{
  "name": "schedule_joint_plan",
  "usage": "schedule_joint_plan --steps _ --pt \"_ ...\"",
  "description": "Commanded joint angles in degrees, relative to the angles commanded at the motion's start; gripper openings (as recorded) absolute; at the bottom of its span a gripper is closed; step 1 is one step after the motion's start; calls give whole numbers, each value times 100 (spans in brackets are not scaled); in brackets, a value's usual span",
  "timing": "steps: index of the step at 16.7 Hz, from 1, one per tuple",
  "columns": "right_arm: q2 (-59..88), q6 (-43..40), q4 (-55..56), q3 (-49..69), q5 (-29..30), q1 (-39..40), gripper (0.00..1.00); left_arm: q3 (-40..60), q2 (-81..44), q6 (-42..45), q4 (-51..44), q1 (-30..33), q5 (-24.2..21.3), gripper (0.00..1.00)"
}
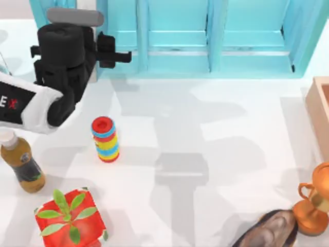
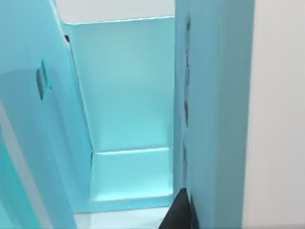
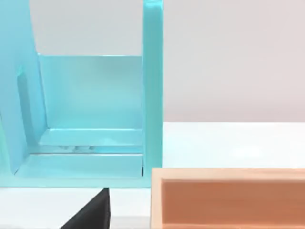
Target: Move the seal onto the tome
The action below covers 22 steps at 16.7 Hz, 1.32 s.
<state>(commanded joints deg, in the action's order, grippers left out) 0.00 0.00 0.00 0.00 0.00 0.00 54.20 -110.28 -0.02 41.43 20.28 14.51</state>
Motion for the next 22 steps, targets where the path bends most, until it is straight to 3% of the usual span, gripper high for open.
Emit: schedule_joint_plan --steps 6,10,18,22 --pt "0 0 0 0 0 0 100 -987 2944 -33 -1459 439 477 0" --pt "0 0 0 0 0 0 100 -1229 3975 -91 -1931 591 775 0" --pt "0 0 0 0 0 0 100 -1238 4052 -153 -1998 616 853 0" --pt "0 0 0 0 0 0 100 -1166 3538 -978 -2222 1026 1152 0"
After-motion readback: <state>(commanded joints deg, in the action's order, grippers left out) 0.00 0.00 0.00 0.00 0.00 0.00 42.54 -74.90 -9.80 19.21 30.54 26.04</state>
